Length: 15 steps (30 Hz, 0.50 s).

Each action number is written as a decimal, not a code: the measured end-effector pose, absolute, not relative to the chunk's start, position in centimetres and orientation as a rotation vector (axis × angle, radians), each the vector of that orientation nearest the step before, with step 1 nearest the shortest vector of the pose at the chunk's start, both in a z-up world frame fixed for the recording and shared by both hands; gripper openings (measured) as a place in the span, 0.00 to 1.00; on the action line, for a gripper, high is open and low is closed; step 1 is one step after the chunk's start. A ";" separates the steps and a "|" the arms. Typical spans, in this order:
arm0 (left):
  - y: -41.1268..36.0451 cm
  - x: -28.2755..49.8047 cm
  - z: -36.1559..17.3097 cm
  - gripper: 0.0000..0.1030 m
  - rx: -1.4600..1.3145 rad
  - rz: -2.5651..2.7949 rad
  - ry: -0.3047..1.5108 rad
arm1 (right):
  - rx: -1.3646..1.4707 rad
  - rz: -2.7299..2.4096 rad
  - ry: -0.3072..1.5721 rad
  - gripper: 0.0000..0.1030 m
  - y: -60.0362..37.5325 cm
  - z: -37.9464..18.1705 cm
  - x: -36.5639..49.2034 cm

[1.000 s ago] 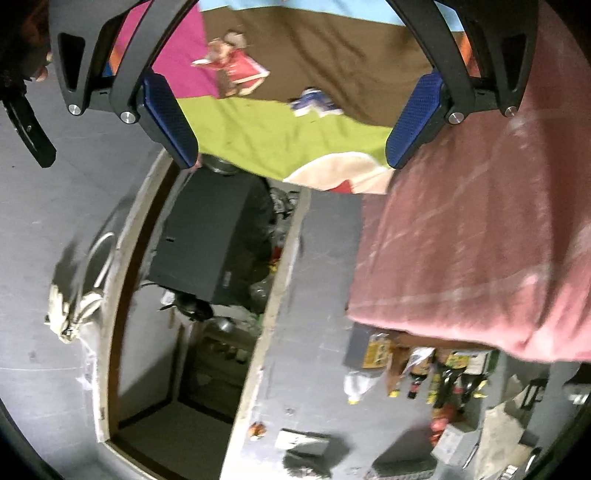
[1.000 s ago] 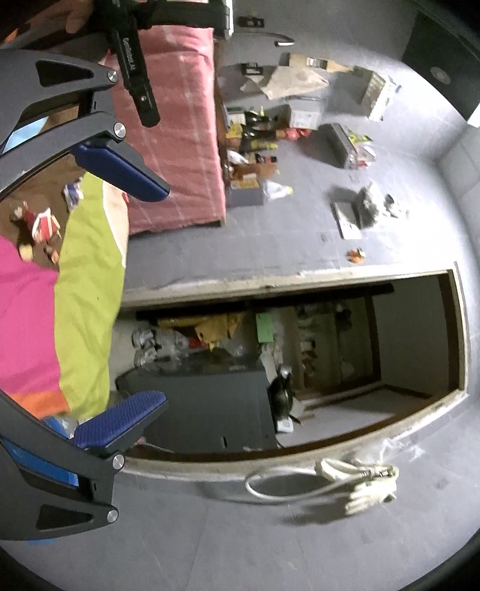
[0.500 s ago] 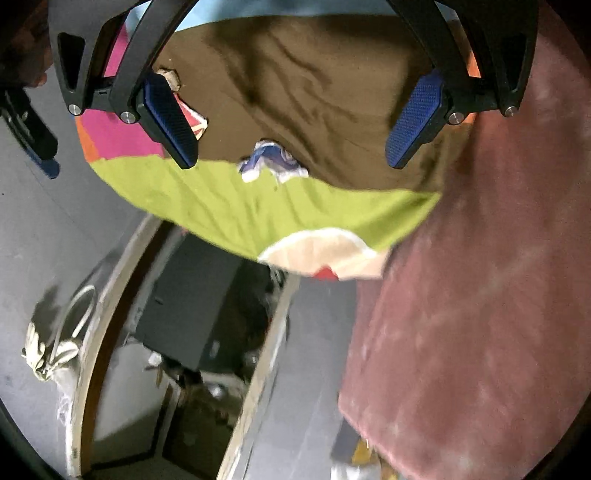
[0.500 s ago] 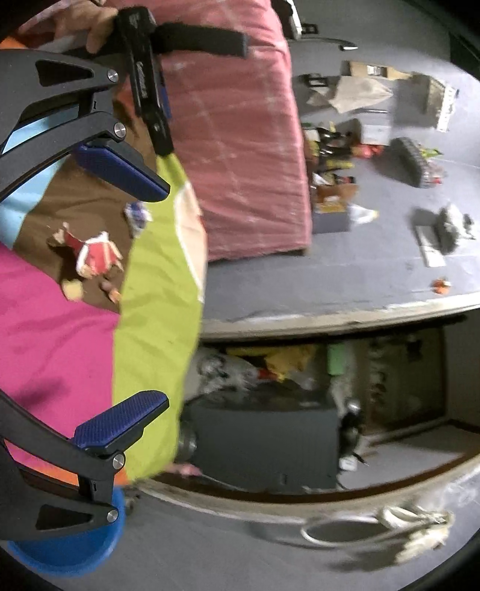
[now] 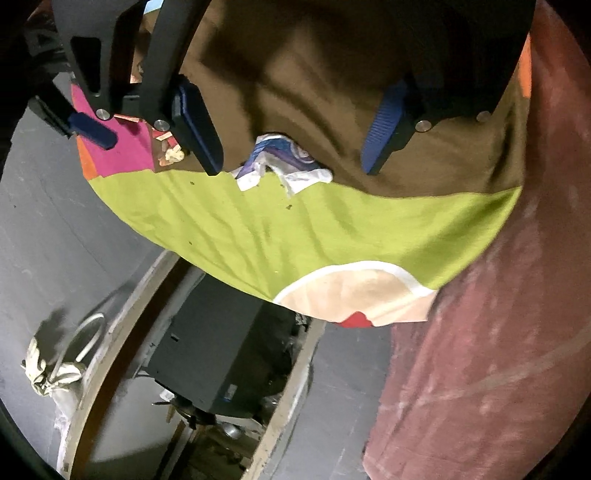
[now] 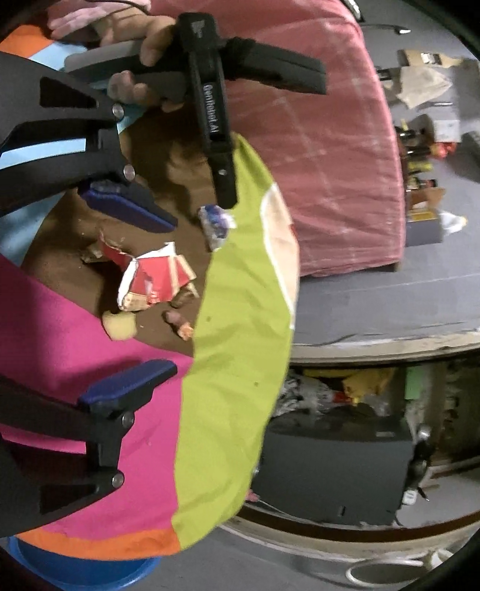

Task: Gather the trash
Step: 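Grasp the blue-white wrapper with the left tool while the right tool grasps the red paper wrapper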

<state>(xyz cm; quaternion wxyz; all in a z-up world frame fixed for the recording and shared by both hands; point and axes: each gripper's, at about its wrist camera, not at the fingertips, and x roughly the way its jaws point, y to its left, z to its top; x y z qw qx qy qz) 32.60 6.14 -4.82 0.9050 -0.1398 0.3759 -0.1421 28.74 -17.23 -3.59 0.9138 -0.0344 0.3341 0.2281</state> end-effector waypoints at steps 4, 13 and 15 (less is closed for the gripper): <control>5.2 33.5 -5.1 0.58 -0.269 -0.313 0.793 | -0.075 0.483 0.718 0.54 -17.1 -4.3 28.9; 3.9 34.9 -6.0 0.24 -0.216 -0.324 0.863 | -0.054 0.504 0.760 0.30 -17.1 -5.0 29.2; 3.7 35.0 -6.2 0.17 -0.206 -0.325 0.874 | -0.048 0.504 0.762 0.26 -17.2 -5.0 29.3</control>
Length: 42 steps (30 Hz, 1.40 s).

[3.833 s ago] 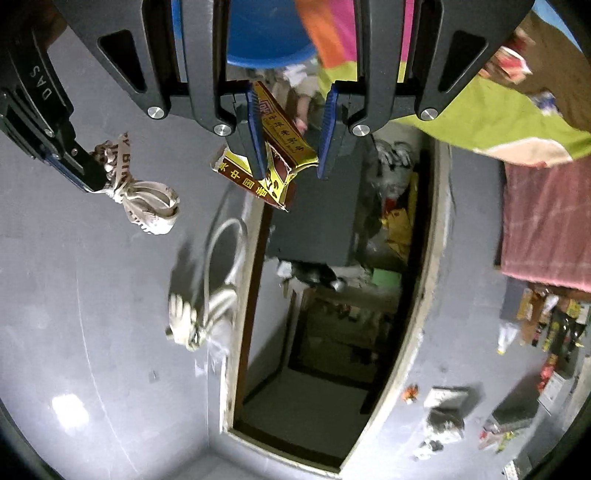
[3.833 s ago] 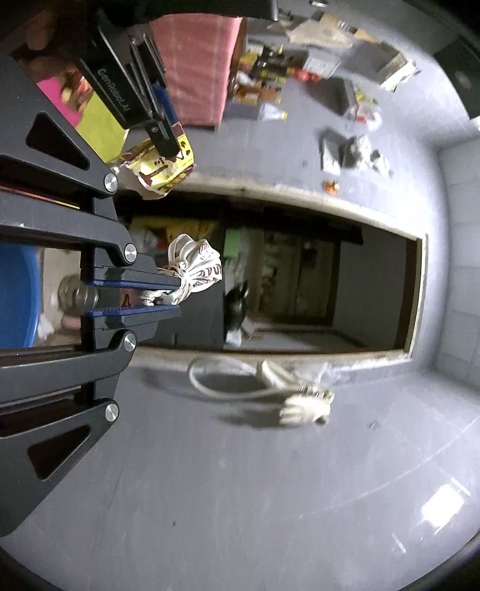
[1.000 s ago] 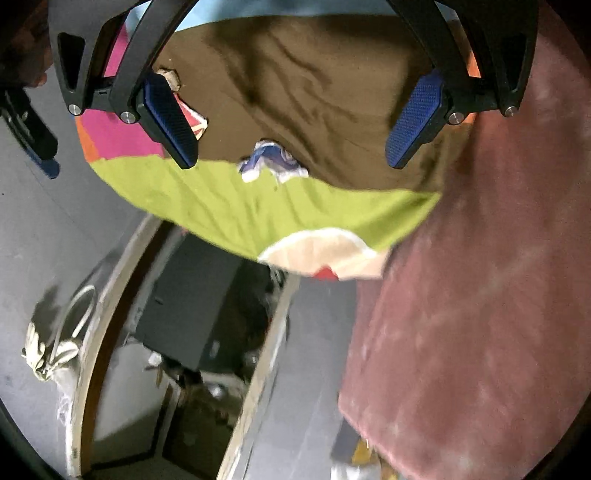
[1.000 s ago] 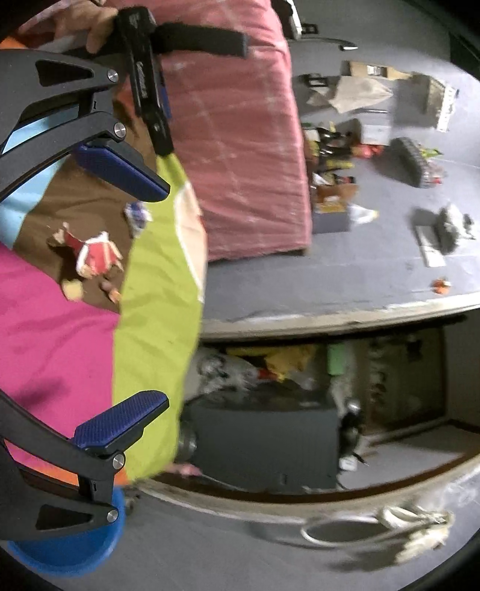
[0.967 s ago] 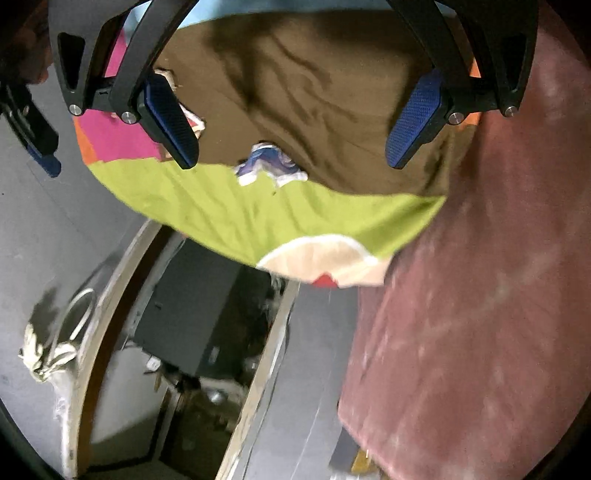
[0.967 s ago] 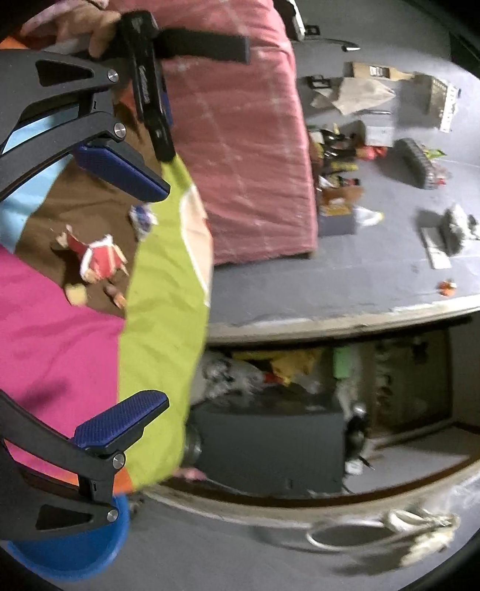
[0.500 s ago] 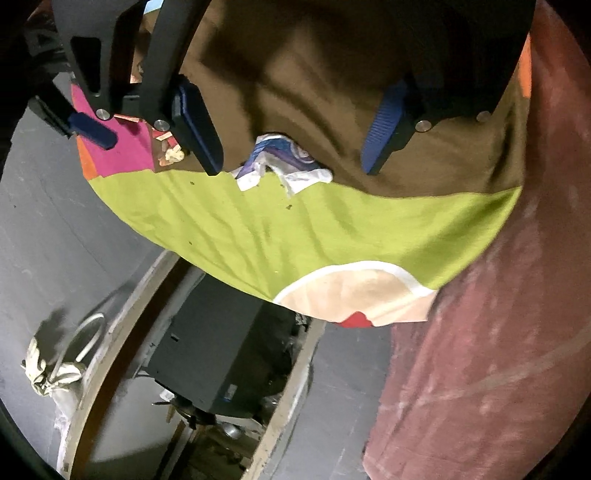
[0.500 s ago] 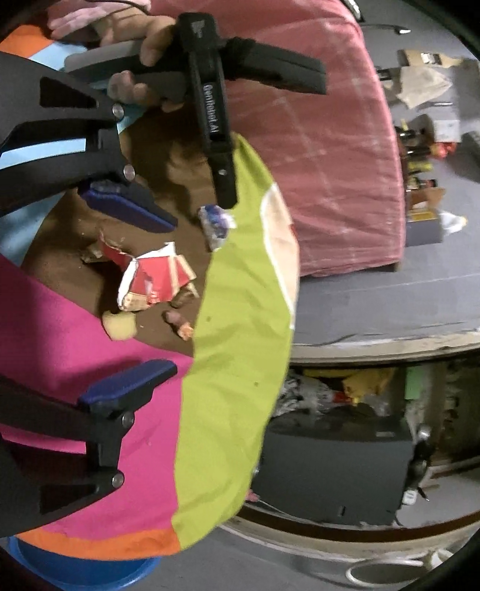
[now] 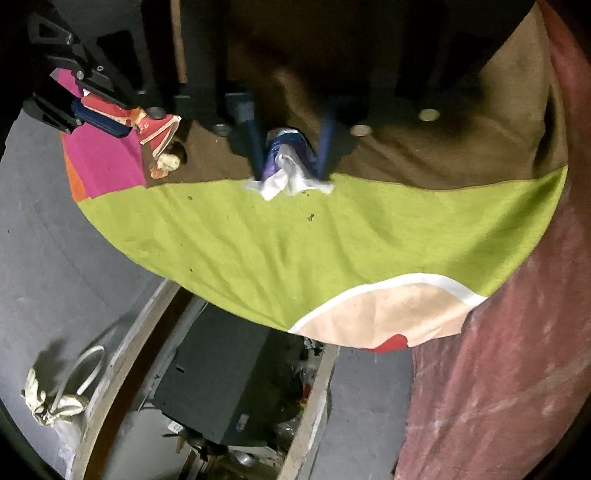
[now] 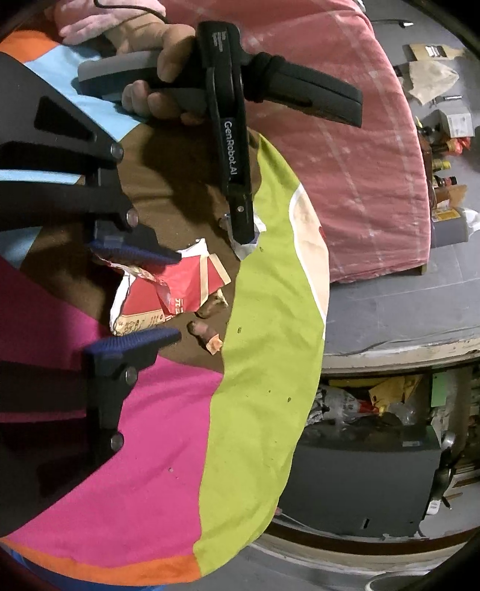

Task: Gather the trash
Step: 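Grasp the blue-white wrapper with the left tool while the right tool grasps the red paper wrapper, then carry both wrappers up and over the blue bucket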

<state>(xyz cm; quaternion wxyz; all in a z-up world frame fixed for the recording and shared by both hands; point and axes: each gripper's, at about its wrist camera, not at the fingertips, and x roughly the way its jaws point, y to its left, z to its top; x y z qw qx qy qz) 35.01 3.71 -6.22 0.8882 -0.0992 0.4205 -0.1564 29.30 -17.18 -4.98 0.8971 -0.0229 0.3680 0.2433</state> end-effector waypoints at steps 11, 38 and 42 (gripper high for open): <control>4.0 31.1 -5.2 0.09 -0.253 -0.274 0.825 | -0.016 0.517 0.707 0.17 -18.0 -4.1 28.3; -10.7 19.2 9.3 0.09 -0.235 -0.379 0.143 | -0.038 0.153 -0.014 0.16 -29.9 10.0 16.9; -15.0 18.9 9.7 0.09 -0.228 -0.416 0.083 | -0.052 0.065 -0.075 0.16 -33.4 10.7 15.9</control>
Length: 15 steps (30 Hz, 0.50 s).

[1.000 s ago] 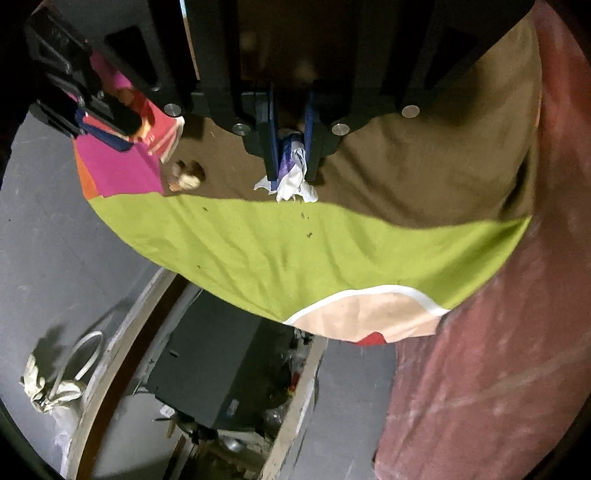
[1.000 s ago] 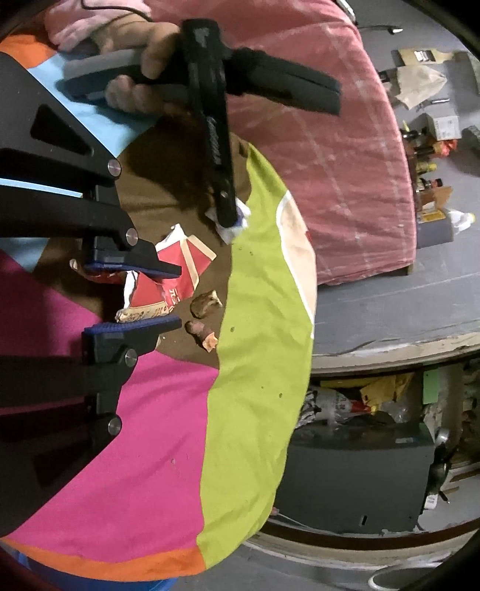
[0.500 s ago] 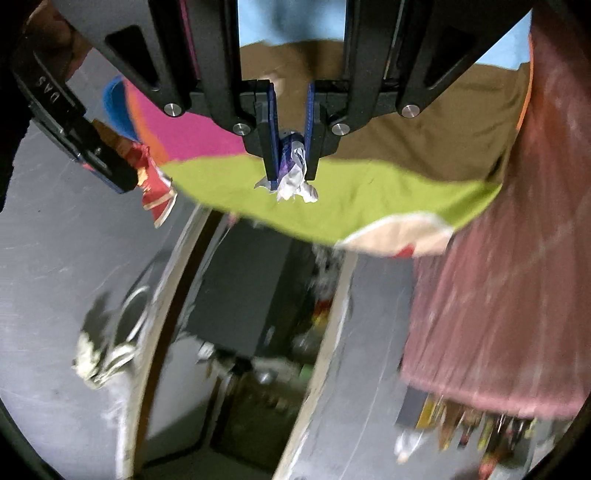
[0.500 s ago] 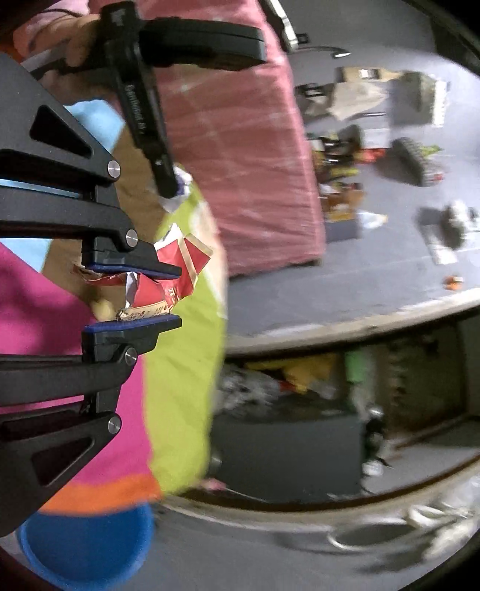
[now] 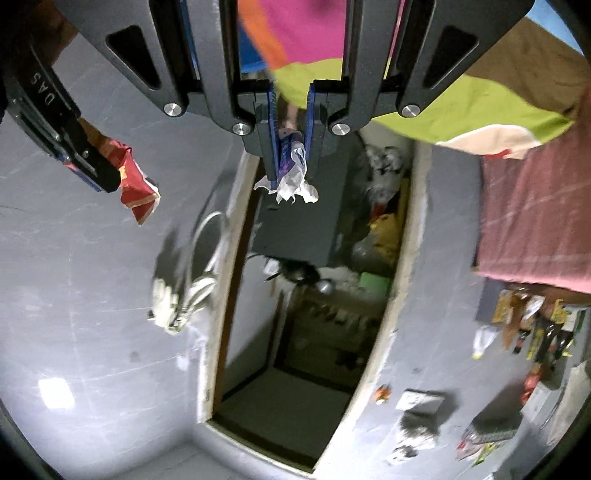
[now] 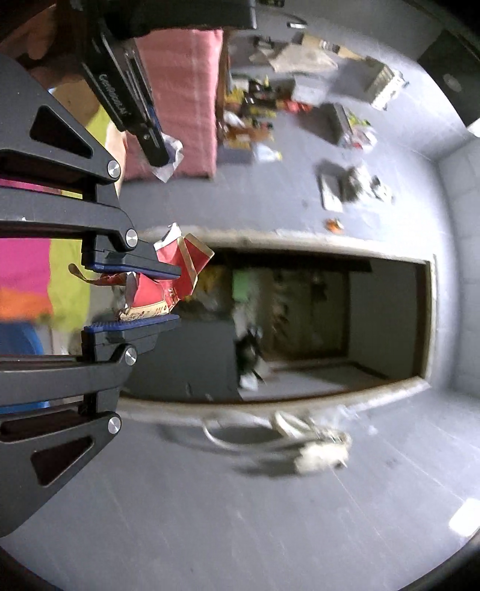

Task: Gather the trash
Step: 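Carry both wrappers up and over the blue bucket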

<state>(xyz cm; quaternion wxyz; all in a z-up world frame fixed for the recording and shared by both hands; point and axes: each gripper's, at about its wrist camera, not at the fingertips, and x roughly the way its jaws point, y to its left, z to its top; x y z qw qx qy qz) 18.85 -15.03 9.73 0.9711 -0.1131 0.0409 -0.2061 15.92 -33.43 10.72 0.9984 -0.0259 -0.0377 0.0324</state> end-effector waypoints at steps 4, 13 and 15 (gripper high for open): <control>-19.2 19.1 9.6 0.09 -0.224 -0.456 0.068 | -0.068 -0.001 -0.104 0.16 -36.8 10.8 15.2; -26.6 19.9 7.9 0.09 -0.151 -0.461 0.065 | -0.045 -0.101 -0.090 0.17 -43.7 8.7 15.7; -27.3 20.6 7.3 0.09 -0.140 -0.465 0.085 | -0.022 -0.109 -0.073 0.17 -44.8 7.9 16.0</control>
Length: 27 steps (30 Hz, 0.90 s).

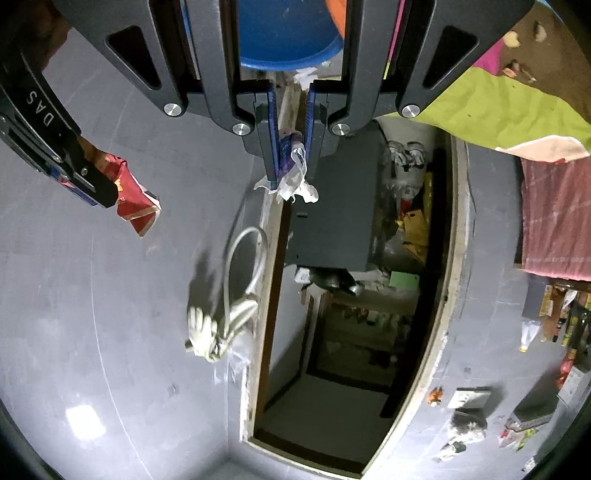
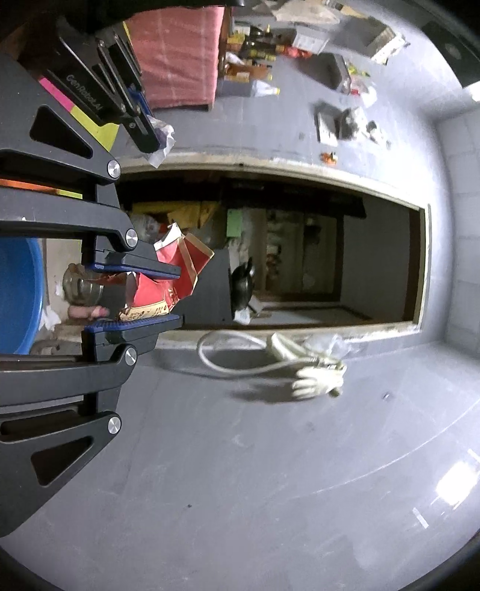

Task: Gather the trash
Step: 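Carry both wrappers up and over the blue bucket, then open both tools to drop the wrappers into the bucket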

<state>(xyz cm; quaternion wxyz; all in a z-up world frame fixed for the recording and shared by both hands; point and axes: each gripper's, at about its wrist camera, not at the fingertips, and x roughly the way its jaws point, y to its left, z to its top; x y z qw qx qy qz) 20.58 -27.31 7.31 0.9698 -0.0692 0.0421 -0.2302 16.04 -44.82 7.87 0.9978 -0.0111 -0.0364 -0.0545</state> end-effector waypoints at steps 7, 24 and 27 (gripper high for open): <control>-30.0 22.9 4.7 0.09 -0.080 -0.452 0.201 | 0.037 -0.117 0.011 0.17 -47.4 4.9 17.4; -32.7 28.8 -2.6 0.11 -0.045 -0.481 0.591 | 0.162 -0.098 0.272 0.20 -49.6 -1.3 21.8; -32.5 29.4 -3.4 0.19 -0.061 -0.490 0.629 | 0.166 -0.095 0.303 0.21 -49.7 -1.9 22.2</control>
